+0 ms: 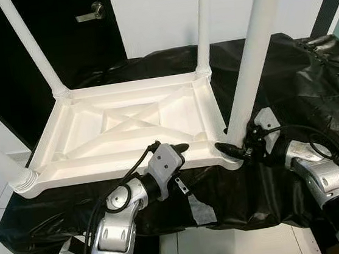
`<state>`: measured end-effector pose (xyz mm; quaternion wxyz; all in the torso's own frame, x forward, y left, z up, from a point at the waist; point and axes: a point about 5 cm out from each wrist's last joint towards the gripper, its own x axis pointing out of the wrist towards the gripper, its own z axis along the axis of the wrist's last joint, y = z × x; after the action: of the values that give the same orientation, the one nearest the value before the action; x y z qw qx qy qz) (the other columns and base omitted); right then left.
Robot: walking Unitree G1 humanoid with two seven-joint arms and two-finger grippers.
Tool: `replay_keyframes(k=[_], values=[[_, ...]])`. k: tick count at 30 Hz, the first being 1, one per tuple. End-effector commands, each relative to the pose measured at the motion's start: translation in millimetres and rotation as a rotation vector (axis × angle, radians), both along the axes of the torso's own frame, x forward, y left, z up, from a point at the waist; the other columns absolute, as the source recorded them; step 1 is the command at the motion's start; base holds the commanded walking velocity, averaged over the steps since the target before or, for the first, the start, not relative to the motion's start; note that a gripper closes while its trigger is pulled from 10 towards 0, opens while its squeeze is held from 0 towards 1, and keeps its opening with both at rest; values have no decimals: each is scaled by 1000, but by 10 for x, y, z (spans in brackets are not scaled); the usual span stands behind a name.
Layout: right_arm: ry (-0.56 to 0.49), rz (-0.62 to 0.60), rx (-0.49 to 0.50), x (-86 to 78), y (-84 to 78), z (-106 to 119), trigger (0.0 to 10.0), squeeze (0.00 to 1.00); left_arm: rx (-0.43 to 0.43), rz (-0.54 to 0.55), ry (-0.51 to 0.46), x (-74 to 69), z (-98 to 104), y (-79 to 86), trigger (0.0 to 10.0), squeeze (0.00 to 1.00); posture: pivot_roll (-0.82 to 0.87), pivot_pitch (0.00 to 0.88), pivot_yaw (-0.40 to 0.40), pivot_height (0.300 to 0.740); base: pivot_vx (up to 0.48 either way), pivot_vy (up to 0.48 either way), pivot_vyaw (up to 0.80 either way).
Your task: Building children table
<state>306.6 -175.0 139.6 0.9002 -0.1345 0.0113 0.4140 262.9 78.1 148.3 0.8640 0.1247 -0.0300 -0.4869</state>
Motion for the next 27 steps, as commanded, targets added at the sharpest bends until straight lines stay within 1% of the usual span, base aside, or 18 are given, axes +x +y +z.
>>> replay_keyframes(k=[1, 4, 6, 8, 9, 10, 11, 13, 14, 15, 17, 18, 19, 20, 23, 24, 26, 27], values=[[9, 34, -38, -13, 38, -46, 0, 0, -24, 159, -20, 77, 13, 63, 10000, 0, -34, 0, 17, 740, 0, 0, 0], [6, 24, -22, -31, 28, -51, 0, 0, -27, 161, -24, 89, 24, 52, 10000, 0, -41, 0, 23, 740, 0, 0, 0], [3, -35, -13, -54, 6, -89, 0, 0, -27, 158, -22, 98, 1, 21, 10000, 0, -50, 0, 28, 740, 0, 0, 0], [0, -118, 30, -66, 7, -91, 0, 0, -31, 142, -23, 91, 13, -9, 10000, 0, -49, 0, 22, 740, 0, 0, 0], [-9, -172, 36, -72, 15, -106, 980, 0, -33, 137, -23, 87, 18, -10, 10000, 0, -55, 0, 22, 740, 0, 0, 0], [-9, -172, 36, -72, 15, -106, 980, 0, -33, 137, -23, 87, 18, -10, 10000, 0, -55, 0, 22, 740, 0, 0, 0], [-3, -227, 57, -93, 43, -137, 10000, 0, -29, 138, -24, 95, 10, -3, 10000, 0, -54, 0, 20, 740, 0, 0, 0], [10, -309, 98, -138, 94, -189, 10000, 0, -26, 146, -23, 106, -1, 9, 10000, 0, -59, 0, 22, 740, 0, 0, 0], [10, -309, 98, -138, 94, -189, 10000, 0, -26, 146, -23, 106, -1, 9, 10000, 0, -59, 0, 22, 740, 0, 0, 0], [7, -354, 112, -168, 130, -213, 10000, 0, -28, 151, -19, 109, -3, 8, 10000, 0, -60, 0, 24, 740, 0, 0, 0], [1, -383, 118, -186, 152, -226, 10000, 0, -30, 153, -17, 109, -3, 7, 10000, 0, -61, 0, 24, 740, 0, 0, 0], [7, -450, 135, -194, 169, -246, 10000, 0, -33, 150, -16, 105, -2, -3, 10000, 0, -62, 0, 25, 740, 0, 0, 0], [4, -561, 162, -186, 167, -260, 10000, 0, -35, 146, -16, 100, 0, -9, 10000, 0, -62, 0, 22, 740, 0, 0, 0], [4, -561, 162, -186, 167, -260, 10000, 0, -35, 146, -16, 100, 0, -9, 10000, 0, -62, 0, 22, 740, 0, 0, 0], [24, -831, 215, -190, 159, -325, 10000, 0, -35, 140, -16, 91, -4, -13, 10000, 0, -61, 0, 21, 740, 0, 0, 0], [24, -831, 215, -190, 159, -325, 10000, 0, -35, 140, -16, 91, -4, -13, 10000, 0, -61, 0, 21, 740, 0, 0, 0], [5, -973, 224, -222, 172, -329, 10000, 0, -31, 138, -17, 87, -9, -6, 10000, 0, -51, 0, 17, 740, 0, 0, 0], [16, -1029, 245, -240, 196, -340, 10000, 0, -30, 138, -18, 87, -8, 1, 10000, 0, -48, 0, 16, 740, 0, 0, 0]])
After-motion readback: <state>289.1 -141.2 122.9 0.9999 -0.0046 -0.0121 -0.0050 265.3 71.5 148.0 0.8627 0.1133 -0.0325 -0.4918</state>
